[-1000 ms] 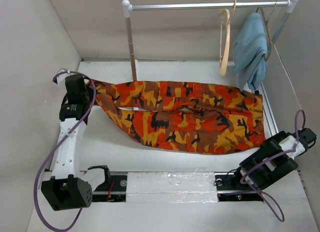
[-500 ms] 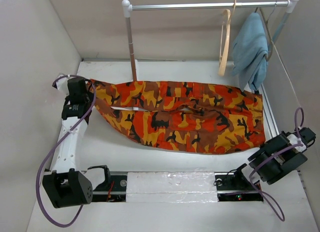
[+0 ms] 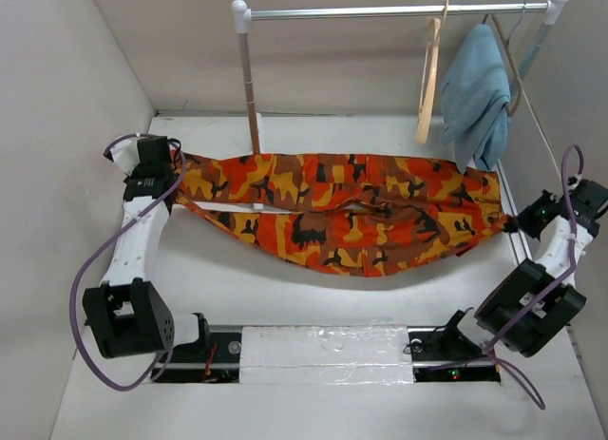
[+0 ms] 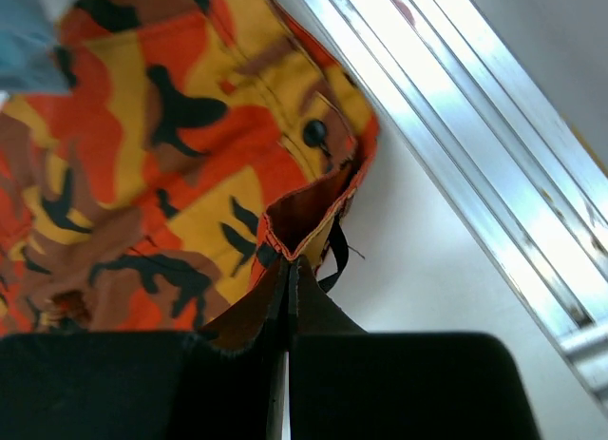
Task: Place the trousers on the hanger
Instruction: Fold the trousers at the center of the board.
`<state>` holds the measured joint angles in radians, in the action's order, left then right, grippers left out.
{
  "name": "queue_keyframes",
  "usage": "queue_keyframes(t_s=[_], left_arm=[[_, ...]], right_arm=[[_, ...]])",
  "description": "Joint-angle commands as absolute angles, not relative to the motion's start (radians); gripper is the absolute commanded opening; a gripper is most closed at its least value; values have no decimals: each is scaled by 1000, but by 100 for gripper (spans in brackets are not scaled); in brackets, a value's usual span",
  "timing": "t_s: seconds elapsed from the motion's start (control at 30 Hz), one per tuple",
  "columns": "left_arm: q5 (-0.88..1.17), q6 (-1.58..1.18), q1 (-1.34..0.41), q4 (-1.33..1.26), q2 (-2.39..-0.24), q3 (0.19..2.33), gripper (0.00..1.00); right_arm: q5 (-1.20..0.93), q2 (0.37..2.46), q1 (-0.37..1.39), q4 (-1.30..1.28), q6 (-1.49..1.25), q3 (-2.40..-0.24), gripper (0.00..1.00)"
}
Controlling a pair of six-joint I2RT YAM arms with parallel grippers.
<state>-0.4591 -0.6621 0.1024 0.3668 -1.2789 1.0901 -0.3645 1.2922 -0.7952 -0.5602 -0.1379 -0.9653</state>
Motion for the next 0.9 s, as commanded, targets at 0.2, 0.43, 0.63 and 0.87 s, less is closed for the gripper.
queue_keyframes(t_s=[0.2,0.43,0.63,0.87], left_arm=[[-548,-626,107,302,-1399,1311,0],[-591,-549,107,282,-1627,1532,0],[-615,-505,95,402,-1980,1900,0],[-552,-442,74,488,-2129,2063,61]], right_arm=[[-327,1474,-629,-382,-285,-1230,0],[-334,1771,-585,-364,-339,-1518,0],[-313,1972,-543,-377,-360,-1746,0],[-345,2054,-509,-275,-427,-1736,51]])
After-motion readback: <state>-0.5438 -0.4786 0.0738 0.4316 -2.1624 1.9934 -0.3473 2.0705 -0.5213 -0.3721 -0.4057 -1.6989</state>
